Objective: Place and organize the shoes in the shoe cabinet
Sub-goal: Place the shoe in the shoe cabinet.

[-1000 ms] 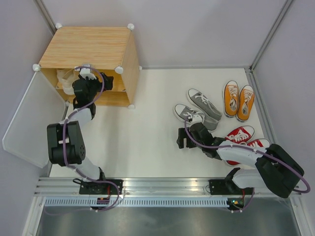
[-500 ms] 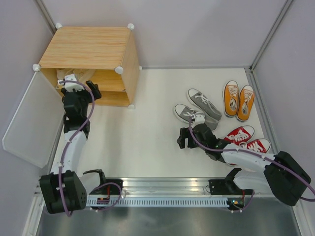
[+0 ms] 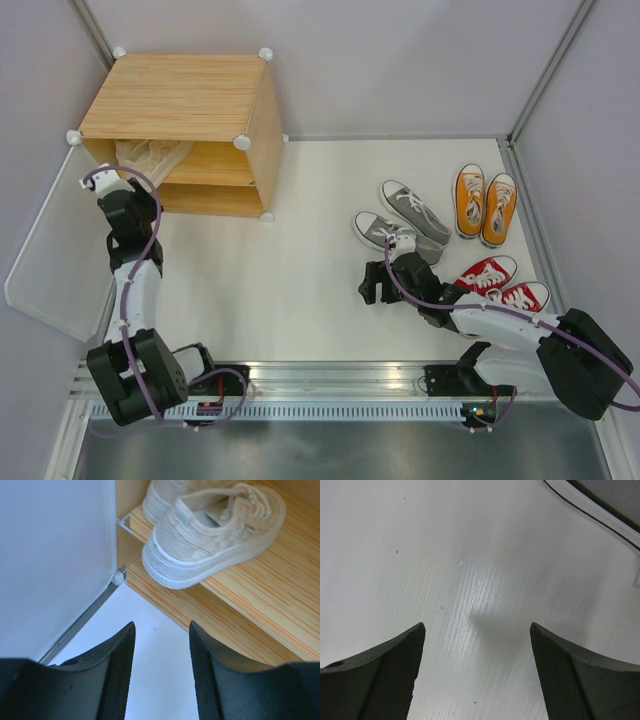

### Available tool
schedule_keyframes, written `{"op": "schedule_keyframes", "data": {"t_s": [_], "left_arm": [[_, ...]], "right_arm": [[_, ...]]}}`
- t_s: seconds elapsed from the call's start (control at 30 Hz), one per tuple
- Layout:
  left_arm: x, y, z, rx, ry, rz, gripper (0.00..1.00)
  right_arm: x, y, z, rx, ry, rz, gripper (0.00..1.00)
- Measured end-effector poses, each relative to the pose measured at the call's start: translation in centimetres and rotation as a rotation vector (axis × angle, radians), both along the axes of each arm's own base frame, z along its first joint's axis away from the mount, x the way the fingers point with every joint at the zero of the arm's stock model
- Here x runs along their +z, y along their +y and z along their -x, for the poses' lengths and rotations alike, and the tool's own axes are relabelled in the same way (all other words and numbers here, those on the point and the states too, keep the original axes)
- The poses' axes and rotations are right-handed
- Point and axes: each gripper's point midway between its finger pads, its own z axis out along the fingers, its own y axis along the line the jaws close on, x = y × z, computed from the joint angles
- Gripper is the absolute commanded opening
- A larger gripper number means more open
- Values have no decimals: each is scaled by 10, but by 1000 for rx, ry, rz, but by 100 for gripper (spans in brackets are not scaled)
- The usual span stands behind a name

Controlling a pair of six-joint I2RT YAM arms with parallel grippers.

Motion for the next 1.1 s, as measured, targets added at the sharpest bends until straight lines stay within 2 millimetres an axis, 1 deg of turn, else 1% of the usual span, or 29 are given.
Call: {"op": "schedule_keyframes", "data": {"t_s": [0.13, 0.23, 0.37, 0.57, 0.73, 0.97, 1.1], "left_arm": [[1, 23, 0, 71, -11, 29, 50], [-3, 43, -6, 113, 2, 54, 49], [-9, 56, -18, 121, 15, 93, 49], [-26, 62, -38, 96, 51, 134, 49], [-38, 62, -49, 68, 75, 156, 50], [-33, 51, -59, -14, 49, 171, 51], [-29, 48, -62, -39, 35, 171, 51]], "right_arm": [[0, 0, 0, 0, 0, 0, 89], [0, 0, 0, 0, 1, 0, 89], [-4, -1, 1, 0, 9, 8, 89], [-8, -2, 1, -4, 18, 21, 89], [-15, -4, 2, -7, 35, 41, 89], [-16, -5, 2, -9, 38, 47, 89], [-17, -5, 2, -9, 40, 49, 89]]}}
